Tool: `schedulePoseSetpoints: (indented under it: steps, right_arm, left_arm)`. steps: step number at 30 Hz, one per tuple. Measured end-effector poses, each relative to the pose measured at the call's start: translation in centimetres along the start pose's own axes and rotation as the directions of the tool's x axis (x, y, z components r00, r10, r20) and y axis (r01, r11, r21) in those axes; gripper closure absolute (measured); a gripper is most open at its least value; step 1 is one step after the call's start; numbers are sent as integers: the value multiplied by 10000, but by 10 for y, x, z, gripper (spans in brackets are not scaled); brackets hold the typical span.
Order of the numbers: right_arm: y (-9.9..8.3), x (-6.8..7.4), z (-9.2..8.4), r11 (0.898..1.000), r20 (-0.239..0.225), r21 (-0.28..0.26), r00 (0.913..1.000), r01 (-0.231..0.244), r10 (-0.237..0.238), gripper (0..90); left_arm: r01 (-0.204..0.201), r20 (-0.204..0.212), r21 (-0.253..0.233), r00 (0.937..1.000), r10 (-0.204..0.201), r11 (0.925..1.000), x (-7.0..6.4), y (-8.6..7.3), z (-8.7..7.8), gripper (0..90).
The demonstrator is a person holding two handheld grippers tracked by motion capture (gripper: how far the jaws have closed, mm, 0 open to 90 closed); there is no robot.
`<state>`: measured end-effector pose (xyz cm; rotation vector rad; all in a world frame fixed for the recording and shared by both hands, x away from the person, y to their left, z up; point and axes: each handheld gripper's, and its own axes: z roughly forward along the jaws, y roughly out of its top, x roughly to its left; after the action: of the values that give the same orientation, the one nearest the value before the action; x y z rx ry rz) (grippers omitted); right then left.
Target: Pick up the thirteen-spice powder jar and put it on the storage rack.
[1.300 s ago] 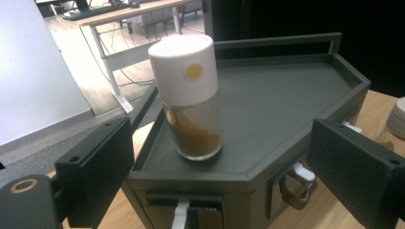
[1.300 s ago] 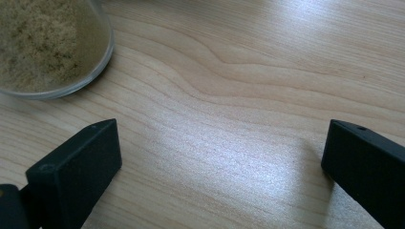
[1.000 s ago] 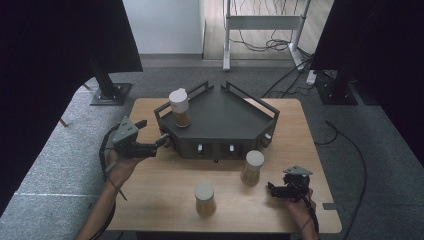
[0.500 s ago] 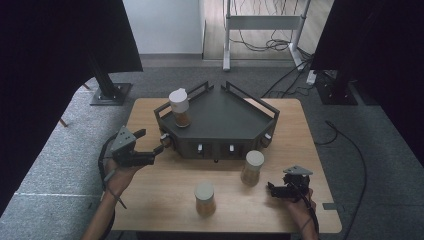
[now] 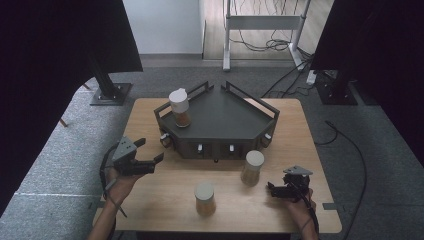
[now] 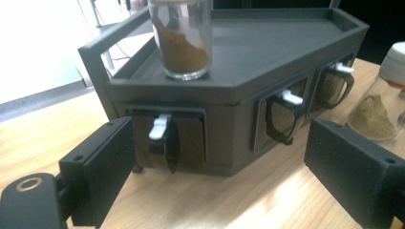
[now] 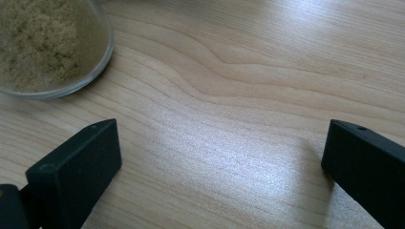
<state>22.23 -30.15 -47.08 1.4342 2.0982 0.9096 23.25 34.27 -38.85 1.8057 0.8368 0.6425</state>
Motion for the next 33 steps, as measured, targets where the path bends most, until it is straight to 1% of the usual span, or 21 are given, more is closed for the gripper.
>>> schedulePoseSetpoints:
  steps: [8, 10, 12, 13, 14, 15, 16, 21, 24, 30, 33]
  right_arm:
    - [0, 0, 0, 10000, 2, -1, 10000, -1, 1, 0]
    - [0, 0, 0, 10000, 2, 0, 10000, -1, 1, 0]
    - [0, 0, 0, 10000, 3, -1, 10000, -2, 2, 0]
    - [0, 0, 0, 10000, 3, -1, 10000, -2, 2, 0]
    - [0, 0, 0, 10000, 3, -1, 10000, -2, 2, 0]
    - [0, 0, 0, 10000, 3, -1, 10000, -2, 2, 0]
    - [0, 0, 0, 10000, 2, -1, 10000, -2, 2, 0]
    - [0, 0, 0, 10000, 3, 0, 10000, -1, 1, 0]
    - [0, 0, 0, 10000, 3, -1, 10000, -1, 1, 0]
    - [0, 0, 0, 10000, 4, 0, 10000, -1, 1, 0]
    - [0, 0, 0, 10000, 4, 0, 10000, 1, -1, 0]
  left_arm:
    - [52, 50, 382, 10000, -54, 9993, -3, -14, 4, 102]
    - [62, 54, 405, 10000, -64, 9992, -4, -16, 5, 102]
    - [151, 47, 451, 9999, -153, 9989, -5, -21, 5, 96]
    - [151, 47, 451, 9999, -153, 9989, -5, -21, 5, 95]
    - [223, 48, 462, 9997, -226, 9987, -6, -25, 5, 96]
    - [223, 48, 462, 9997, -226, 9987, -6, -25, 5, 95]
    - [314, 73, 474, 9995, -318, 9984, -7, -29, 5, 94]
    - [409, 105, 567, 9991, -416, 9976, -9, -36, 5, 94]
    - [459, 124, 678, 9988, -468, 9966, -10, -40, 5, 94]
    - [680, 169, 943, 9974, -699, 9932, -13, -52, 8, 94]
    - [694, 156, 1030, 9973, -714, 9923, -14, -54, 10, 94]
